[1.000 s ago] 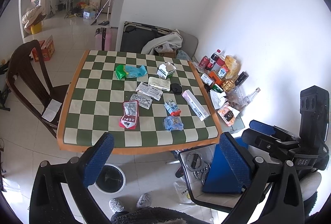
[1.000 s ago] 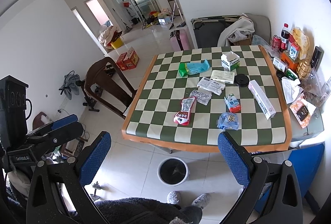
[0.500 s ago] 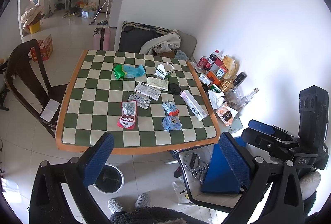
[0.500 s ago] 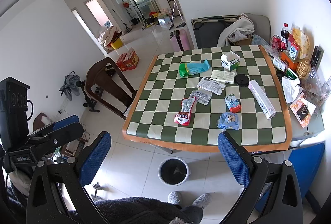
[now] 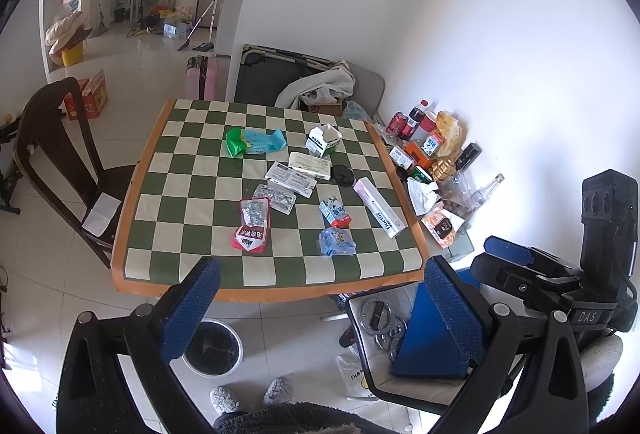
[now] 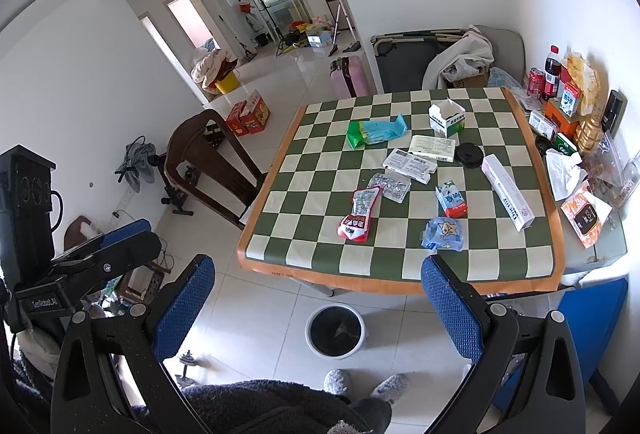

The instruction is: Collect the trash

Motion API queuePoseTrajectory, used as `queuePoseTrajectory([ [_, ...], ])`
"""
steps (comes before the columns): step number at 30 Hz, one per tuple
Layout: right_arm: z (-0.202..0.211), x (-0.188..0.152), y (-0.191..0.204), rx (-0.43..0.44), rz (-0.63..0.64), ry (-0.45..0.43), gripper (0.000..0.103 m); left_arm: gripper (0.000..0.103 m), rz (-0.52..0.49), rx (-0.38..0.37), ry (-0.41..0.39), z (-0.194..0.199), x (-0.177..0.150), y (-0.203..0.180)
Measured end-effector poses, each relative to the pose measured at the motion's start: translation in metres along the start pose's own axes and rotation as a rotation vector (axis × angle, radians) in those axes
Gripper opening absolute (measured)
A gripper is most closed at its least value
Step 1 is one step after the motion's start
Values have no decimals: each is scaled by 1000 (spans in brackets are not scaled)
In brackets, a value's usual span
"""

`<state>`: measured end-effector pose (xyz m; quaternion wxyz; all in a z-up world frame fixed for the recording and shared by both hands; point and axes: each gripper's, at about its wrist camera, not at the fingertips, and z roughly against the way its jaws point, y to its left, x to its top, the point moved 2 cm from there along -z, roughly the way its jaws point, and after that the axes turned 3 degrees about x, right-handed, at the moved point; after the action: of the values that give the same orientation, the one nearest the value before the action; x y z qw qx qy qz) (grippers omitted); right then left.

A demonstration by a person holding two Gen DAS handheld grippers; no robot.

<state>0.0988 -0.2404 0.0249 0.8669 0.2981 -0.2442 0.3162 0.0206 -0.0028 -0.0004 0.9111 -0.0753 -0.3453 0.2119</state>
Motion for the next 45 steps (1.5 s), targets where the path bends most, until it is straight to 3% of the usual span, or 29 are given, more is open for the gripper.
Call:
queuePoseTrajectory([
  [12,1,-2,11,0,0,-3,103,103,-4,-9,-7,0,-3,0],
  [25,2,-3,-9,0,-4,-4,103,103,-10,-19,-4,-1,-1,-3],
  [28,2,-2,-11,-2,-12,-10,103,103,-31,35,-16,-6,4,-1],
  [29,3,0,9,-13,-22,-17,103,103,-53,102,-39,-11,7,1],
  [31,-3,2,16,-77,-50,-41,103,103,-109,262,-76,-28,16,7],
  [34,-16,6,14,-209,-92,-63,103,103,-137,377,-65,-66,27,22],
  [37,-35,6,3,-302,-163,-62,103,103,-128,415,1,-114,36,40],
  [40,-55,5,-20,-302,-254,-46,103,103,-91,443,100,-167,32,59],
  [45,-113,9,-58,-338,-326,28,103,103,-9,420,302,-253,7,91],
])
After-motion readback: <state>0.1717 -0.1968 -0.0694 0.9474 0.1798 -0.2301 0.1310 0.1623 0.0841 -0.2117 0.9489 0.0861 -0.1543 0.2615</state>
